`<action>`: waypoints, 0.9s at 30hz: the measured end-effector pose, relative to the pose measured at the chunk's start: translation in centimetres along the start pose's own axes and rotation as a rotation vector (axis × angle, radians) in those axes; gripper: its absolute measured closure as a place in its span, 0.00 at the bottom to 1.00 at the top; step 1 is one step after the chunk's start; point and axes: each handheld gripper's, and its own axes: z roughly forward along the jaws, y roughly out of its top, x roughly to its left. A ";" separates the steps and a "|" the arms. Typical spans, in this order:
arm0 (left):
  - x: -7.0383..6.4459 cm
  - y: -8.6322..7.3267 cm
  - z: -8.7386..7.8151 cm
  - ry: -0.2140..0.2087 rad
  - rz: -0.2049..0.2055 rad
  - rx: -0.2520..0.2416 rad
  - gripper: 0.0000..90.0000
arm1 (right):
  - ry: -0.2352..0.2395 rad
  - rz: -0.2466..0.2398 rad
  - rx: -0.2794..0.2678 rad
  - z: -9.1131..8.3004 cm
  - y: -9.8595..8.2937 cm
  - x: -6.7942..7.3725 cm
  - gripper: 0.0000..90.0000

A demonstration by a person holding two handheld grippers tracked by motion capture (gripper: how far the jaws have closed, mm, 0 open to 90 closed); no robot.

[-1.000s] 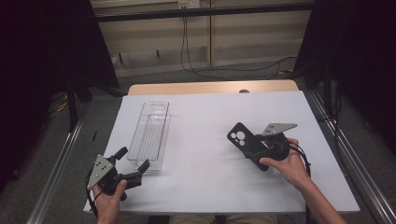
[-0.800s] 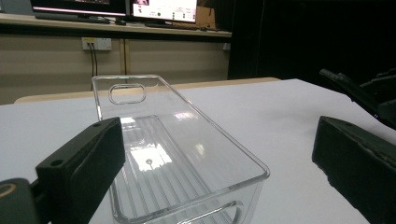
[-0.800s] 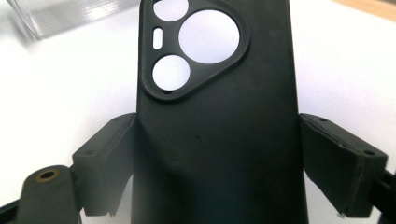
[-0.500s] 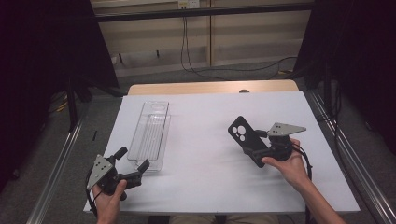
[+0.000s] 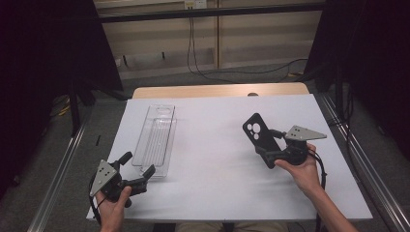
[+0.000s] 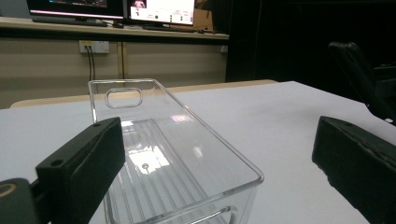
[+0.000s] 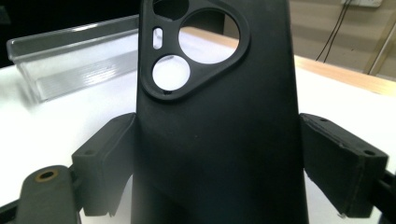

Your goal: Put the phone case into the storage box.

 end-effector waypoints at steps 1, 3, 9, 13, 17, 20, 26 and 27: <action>0.0 0.0 0.0 -0.006 -0.006 -0.004 0.03 | -0.003 0.002 -0.013 -0.1 0.0 -0.1 0.16; 0.0 0.1 0.0 -0.004 -0.003 -0.005 0.03 | -0.003 0.007 -0.040 -0.3 -0.1 -0.2 0.16; -0.2 0.4 0.0 -0.020 -0.008 0.005 0.03 | 0.043 0.005 -0.063 -0.2 -0.3 0.0 0.16; -0.4 0.6 0.1 -0.036 -0.004 -0.001 0.02 | 0.107 -0.001 -0.072 0.1 -0.4 0.4 0.16; -0.8 0.8 0.3 -0.067 0.013 0.003 0.04 | 0.164 0.000 -0.078 0.3 -0.4 0.9 0.16; -1.2 0.8 0.5 -0.068 0.021 0.009 0.03 | 0.189 -0.002 -0.083 0.5 -0.4 1.2 0.16; -1.9 1.0 1.1 -0.102 0.029 0.040 0.03 | 0.233 -0.006 -0.097 0.6 -0.2 1.8 0.16; -2.1 1.1 1.3 -0.106 0.018 0.038 0.03 | 0.243 -0.001 -0.092 0.7 -0.2 1.9 0.16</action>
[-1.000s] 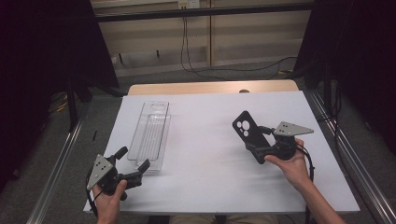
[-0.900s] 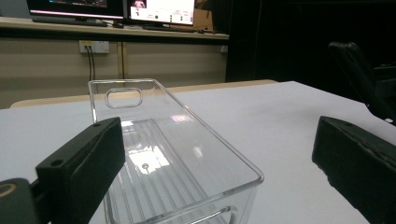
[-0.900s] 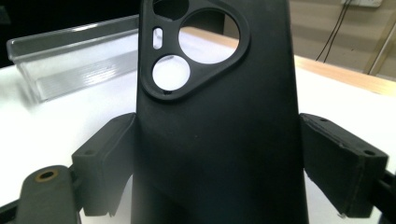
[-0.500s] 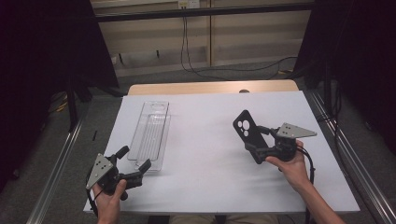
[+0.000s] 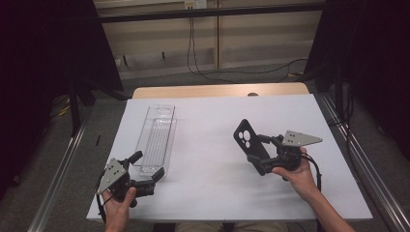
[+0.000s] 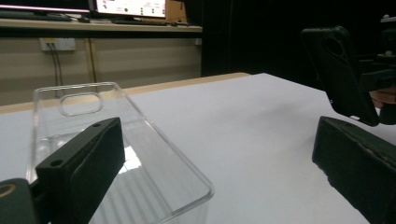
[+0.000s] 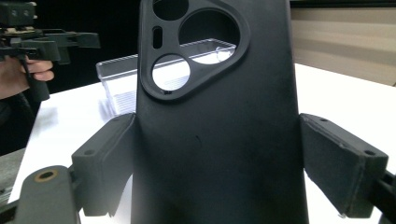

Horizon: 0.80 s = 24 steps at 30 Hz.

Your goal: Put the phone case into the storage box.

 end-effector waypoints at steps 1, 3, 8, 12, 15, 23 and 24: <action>-0.1 0.1 0.2 -0.006 0.013 0.002 0.03 | 0.003 -0.001 0.003 0.0 0.0 0.0 0.16; -0.4 0.2 0.6 -0.025 0.020 0.007 0.03 | 0.007 -0.003 0.007 0.1 0.0 0.2 0.16; -1.0 0.2 1.4 -0.063 0.017 0.016 0.03 | 0.040 -0.005 0.006 0.4 0.0 0.6 0.16; -1.5 0.4 2.3 -0.087 0.001 -0.001 0.04 | 0.053 -0.012 0.005 0.6 0.1 0.9 0.16; -1.6 0.5 2.7 -0.106 0.023 0.005 0.04 | 0.060 -0.014 -0.002 0.7 0.2 1.1 0.16; -2.1 1.2 4.1 -0.186 0.017 0.010 0.04 | 0.075 -0.014 0.001 0.7 0.4 1.4 0.16; -2.1 1.4 4.3 -0.207 0.016 0.025 0.04 | 0.078 -0.014 -0.002 0.8 0.4 1.4 0.16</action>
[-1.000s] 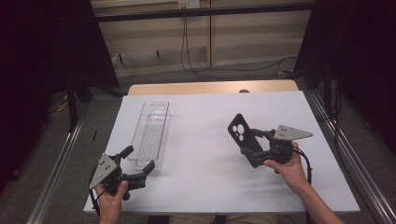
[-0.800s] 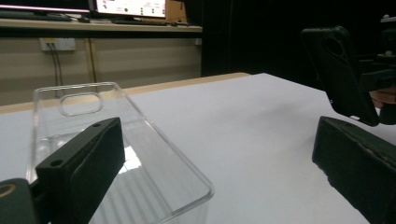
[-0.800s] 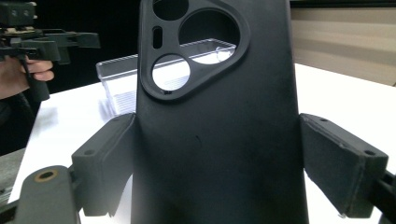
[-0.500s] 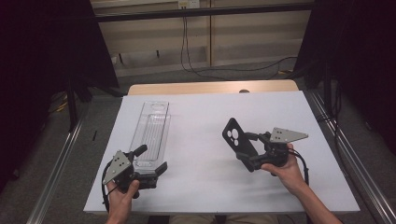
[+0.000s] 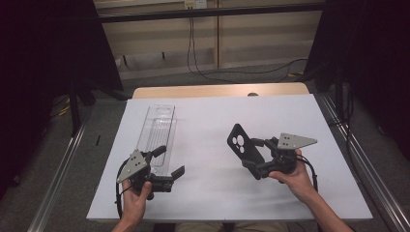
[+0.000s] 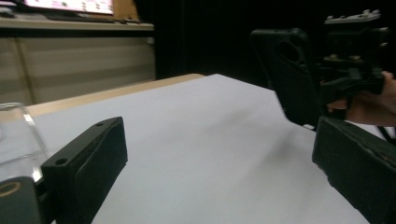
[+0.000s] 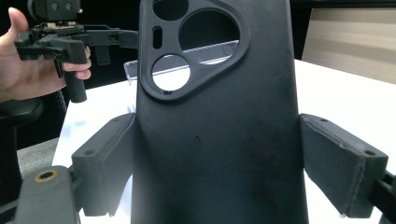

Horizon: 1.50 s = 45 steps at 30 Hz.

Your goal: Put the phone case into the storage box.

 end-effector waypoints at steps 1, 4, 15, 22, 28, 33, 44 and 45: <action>0.0 0.2 0.2 -0.016 -0.001 -0.003 0.04 | 0.002 0.002 -0.001 0.0 0.0 0.0 0.16; -0.1 0.6 0.5 -0.030 0.006 0.012 0.04 | 0.012 0.002 0.004 0.2 0.0 0.2 0.16; -1.0 1.5 2.5 -0.148 0.014 0.024 0.03 | 0.035 -0.005 -0.003 0.4 0.3 0.6 0.16; -1.6 2.0 3.5 -0.177 0.036 0.044 0.02 | 0.051 -0.013 0.001 0.6 0.4 0.8 0.16; -1.9 2.3 4.3 -0.171 0.060 0.020 0.02 | 0.063 -0.013 0.004 0.9 0.3 1.0 0.16; -1.6 2.2 5.0 -0.220 0.065 0.013 0.00 | 0.080 -0.018 0.006 1.2 0.3 1.3 0.16; -1.7 2.8 7.2 -0.261 0.062 -0.028 0.01 | 0.099 -0.029 -0.003 1.7 0.5 1.4 0.16; -1.5 3.0 7.5 -0.316 0.068 -0.023 0.01 | 0.105 -0.033 -0.002 1.7 0.5 1.5 0.16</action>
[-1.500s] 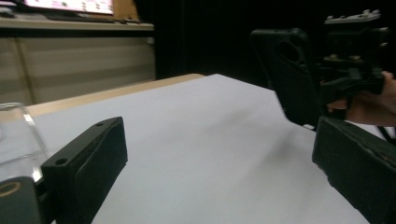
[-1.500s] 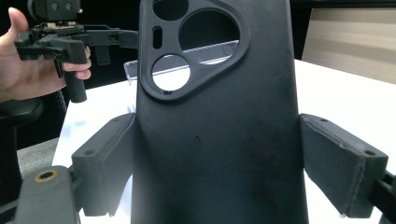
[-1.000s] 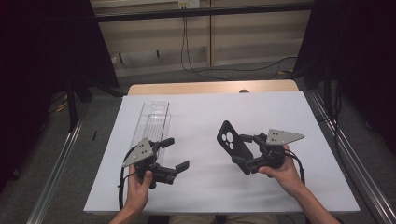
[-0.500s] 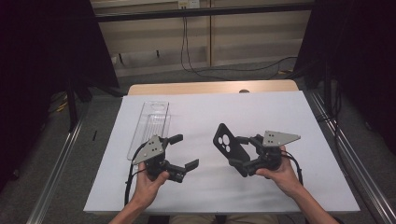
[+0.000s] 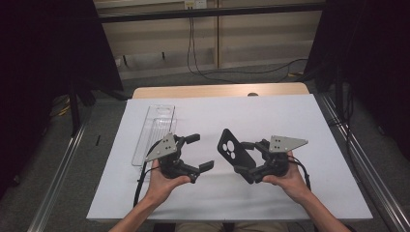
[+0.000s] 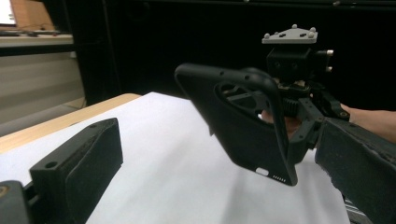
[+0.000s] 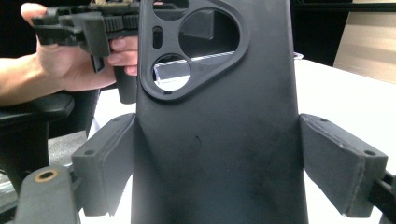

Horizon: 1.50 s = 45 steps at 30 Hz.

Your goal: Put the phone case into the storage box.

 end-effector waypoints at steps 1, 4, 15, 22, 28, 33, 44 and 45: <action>-0.1 0.1 0.3 0.013 0.006 -0.011 0.01 | 0.001 -0.003 -0.002 0.0 0.0 0.0 0.16; 0.1 0.6 1.1 -0.015 0.017 -0.014 0.01 | 0.000 -0.006 -0.004 0.0 0.0 0.0 0.16; -0.4 0.4 2.6 -0.075 0.034 -0.003 0.01 | 0.036 -0.003 -0.005 0.0 -0.3 -0.2 0.16; -0.3 0.2 2.8 -0.116 0.018 -0.011 0.00 | 0.101 0.011 -0.010 0.3 -0.3 0.1 0.16; -0.3 0.2 2.9 -0.144 0.012 -0.032 0.01 | 0.123 0.025 -0.028 0.5 -0.1 0.3 0.16; -0.2 0.2 3.0 -0.164 -0.011 -0.056 0.02 | 0.153 0.041 -0.043 0.7 -0.1 0.4 0.16; -0.2 0.5 2.8 -0.205 -0.002 -0.087 0.04 | 0.214 0.055 -0.062 1.3 0.0 0.8 0.16; -0.3 0.4 2.9 -0.213 -0.007 -0.087 0.05 | 0.216 0.056 -0.061 1.4 0.0 0.8 0.16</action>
